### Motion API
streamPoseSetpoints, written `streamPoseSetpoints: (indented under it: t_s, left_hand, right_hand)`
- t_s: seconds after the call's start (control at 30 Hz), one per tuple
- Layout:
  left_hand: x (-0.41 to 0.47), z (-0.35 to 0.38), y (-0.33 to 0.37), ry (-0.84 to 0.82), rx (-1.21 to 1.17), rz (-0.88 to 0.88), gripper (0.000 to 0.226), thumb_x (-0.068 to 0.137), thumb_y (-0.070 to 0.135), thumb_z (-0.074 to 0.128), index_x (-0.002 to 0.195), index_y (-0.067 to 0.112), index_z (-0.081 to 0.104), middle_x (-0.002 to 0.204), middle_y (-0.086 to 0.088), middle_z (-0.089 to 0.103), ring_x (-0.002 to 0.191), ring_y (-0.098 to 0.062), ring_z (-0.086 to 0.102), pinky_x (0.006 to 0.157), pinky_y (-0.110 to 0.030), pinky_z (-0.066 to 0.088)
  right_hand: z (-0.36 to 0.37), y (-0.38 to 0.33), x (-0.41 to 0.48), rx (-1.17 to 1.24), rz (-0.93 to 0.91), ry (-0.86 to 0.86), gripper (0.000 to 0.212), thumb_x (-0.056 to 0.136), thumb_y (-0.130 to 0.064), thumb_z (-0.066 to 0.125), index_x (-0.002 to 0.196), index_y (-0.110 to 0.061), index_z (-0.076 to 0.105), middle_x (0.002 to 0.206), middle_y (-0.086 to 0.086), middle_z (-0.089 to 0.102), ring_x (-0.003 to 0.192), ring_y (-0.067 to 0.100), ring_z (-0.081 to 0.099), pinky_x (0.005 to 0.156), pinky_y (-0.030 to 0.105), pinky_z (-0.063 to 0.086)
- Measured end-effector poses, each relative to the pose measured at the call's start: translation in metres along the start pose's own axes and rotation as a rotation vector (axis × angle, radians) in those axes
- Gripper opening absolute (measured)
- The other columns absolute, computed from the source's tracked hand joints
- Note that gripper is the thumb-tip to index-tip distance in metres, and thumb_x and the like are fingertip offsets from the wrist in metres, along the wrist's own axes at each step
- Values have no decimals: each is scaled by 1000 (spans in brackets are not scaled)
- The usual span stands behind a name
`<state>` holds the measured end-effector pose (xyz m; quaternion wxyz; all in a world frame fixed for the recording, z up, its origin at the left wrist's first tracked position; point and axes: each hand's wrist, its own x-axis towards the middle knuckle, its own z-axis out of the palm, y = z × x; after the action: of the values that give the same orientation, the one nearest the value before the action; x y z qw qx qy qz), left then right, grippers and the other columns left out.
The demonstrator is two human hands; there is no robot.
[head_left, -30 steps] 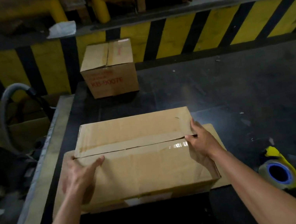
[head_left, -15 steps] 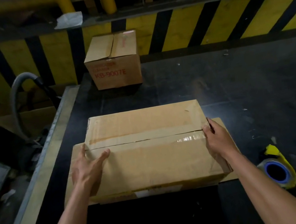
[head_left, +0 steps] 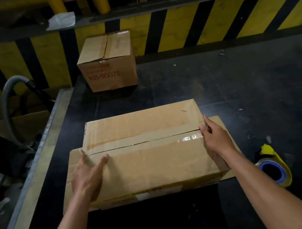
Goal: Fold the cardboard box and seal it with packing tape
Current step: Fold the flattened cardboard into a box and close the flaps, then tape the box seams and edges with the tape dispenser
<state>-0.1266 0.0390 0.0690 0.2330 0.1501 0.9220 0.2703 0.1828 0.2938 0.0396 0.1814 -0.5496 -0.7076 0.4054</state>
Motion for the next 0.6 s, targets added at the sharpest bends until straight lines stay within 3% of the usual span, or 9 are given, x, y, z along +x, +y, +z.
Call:
streamPoseSetpoints:
  t_s: [0.17, 0.3, 0.43, 0.6]
  left_hand:
    - [-7, 4, 3, 47, 131, 49, 102, 87, 69, 60, 163, 23, 10, 162, -17, 30, 143, -43, 36, 112, -60, 37]
    - [-36, 44, 40, 282, 444, 331, 77, 99, 58, 41, 162, 21, 16, 168, -18, 17, 153, -39, 16, 123, -58, 20]
    - [-82, 124, 96, 41, 480, 738, 67, 104, 57, 26, 162, 25, 18, 170, -13, 7, 157, -34, 2, 124, -58, 5]
    - [-116, 192, 142, -140, 562, 829, 68, 102, 62, 21, 162, 34, 9, 171, -13, -2, 156, -39, -6, 119, -69, -2]
  right_hand:
    - [-1, -2, -3, 6, -3, 4, 53, 103, -40, 39, 153, -25, 30, 148, 2, 49, 131, 24, 49, 105, 41, 41]
    - [-7, -5, -9, 32, -18, -31, 45, 103, -42, 36, 145, -27, 43, 134, -2, 58, 123, 23, 54, 95, 36, 43]
    - [-22, 18, -21, 24, 41, 18, 45, 104, -41, 32, 136, -20, 55, 140, 3, 57, 128, 26, 50, 98, 32, 37]
    - [-64, 90, -40, -306, 122, 49, 53, 102, -42, 40, 145, -11, 45, 148, 14, 48, 136, 34, 41, 107, 40, 35]
